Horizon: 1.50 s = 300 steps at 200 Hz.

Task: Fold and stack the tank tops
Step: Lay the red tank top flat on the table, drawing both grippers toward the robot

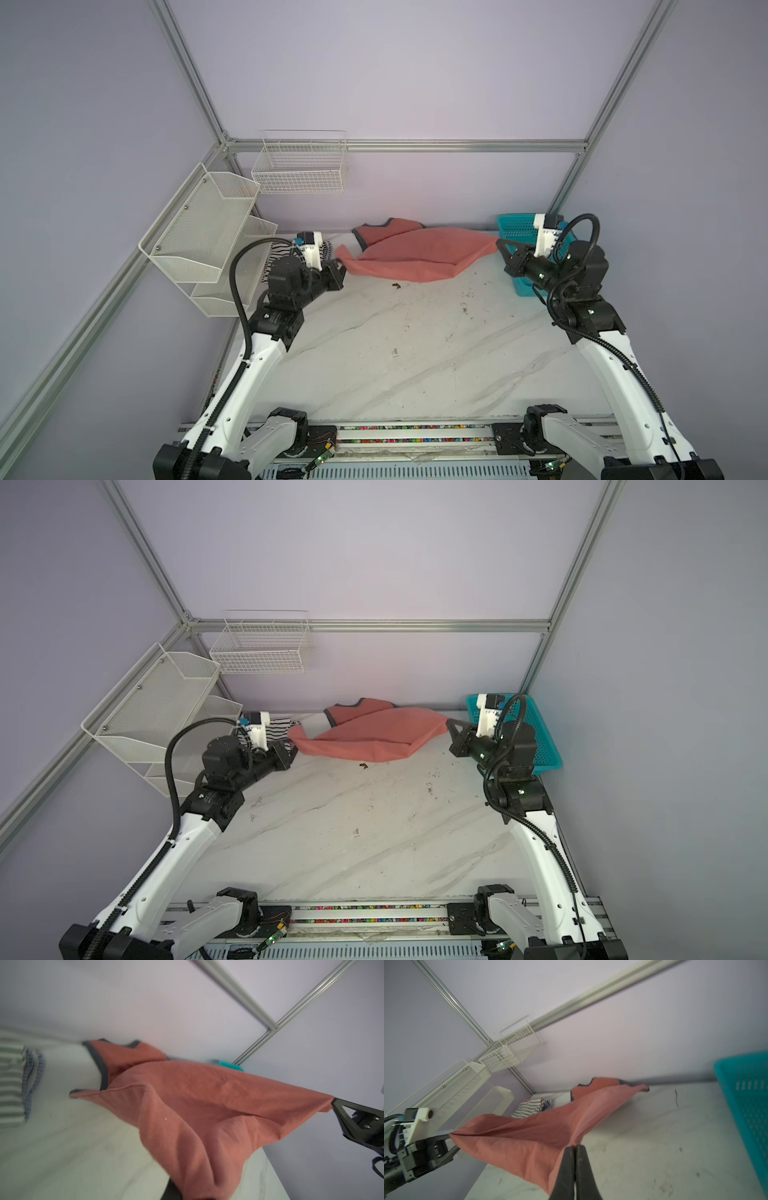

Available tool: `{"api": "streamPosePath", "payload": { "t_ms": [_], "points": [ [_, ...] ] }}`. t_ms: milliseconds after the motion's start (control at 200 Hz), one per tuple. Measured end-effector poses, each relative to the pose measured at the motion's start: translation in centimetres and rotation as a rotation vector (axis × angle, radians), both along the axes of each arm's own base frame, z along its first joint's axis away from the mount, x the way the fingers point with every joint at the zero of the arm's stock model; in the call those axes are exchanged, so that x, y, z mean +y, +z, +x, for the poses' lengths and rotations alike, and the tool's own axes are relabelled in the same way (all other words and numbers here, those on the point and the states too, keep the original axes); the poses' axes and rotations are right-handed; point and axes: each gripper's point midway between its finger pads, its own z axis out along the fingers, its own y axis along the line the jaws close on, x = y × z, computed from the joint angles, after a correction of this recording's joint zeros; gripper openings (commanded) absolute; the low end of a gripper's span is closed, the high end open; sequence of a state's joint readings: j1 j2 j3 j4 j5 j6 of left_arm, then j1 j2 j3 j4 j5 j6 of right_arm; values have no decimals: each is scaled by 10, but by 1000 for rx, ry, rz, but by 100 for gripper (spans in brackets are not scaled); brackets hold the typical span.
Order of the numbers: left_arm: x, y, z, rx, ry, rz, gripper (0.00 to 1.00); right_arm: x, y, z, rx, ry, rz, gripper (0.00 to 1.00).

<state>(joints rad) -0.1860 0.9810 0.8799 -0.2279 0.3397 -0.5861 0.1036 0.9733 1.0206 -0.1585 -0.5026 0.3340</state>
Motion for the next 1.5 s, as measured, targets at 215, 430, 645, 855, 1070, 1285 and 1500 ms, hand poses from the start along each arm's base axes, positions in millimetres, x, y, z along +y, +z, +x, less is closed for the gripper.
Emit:
{"api": "streamPosePath", "payload": {
  "t_ms": [215, 430, 645, 855, 1070, 1285, 1500],
  "points": [
    [14, -48, -91, 168, 48, -2, 0, 2, -86, -67, 301, 29, 16, 0],
    [11, -81, -125, 320, 36, -32, 2, -5, -116, -102, 455, 9, 0, 0],
    [-1, -118, -160, 495, -29, 3, 11, -10, -144, -121, 593, -10, -30, 7],
    [5, -115, -187, 505, -30, -48, 24, -16, -155, -143, 686, -20, -74, 19],
    [19, -120, -219, 532, -14, -91, 35, -26, -157, -162, 755, -51, -122, 25],
    [30, -132, -223, 586, 38, -38, 38, -27, -156, -157, 754, -62, -131, 36],
    [14, -134, -170, 589, 56, 64, 40, -12, -184, -135, 785, -19, -46, 34]
  ]
}}
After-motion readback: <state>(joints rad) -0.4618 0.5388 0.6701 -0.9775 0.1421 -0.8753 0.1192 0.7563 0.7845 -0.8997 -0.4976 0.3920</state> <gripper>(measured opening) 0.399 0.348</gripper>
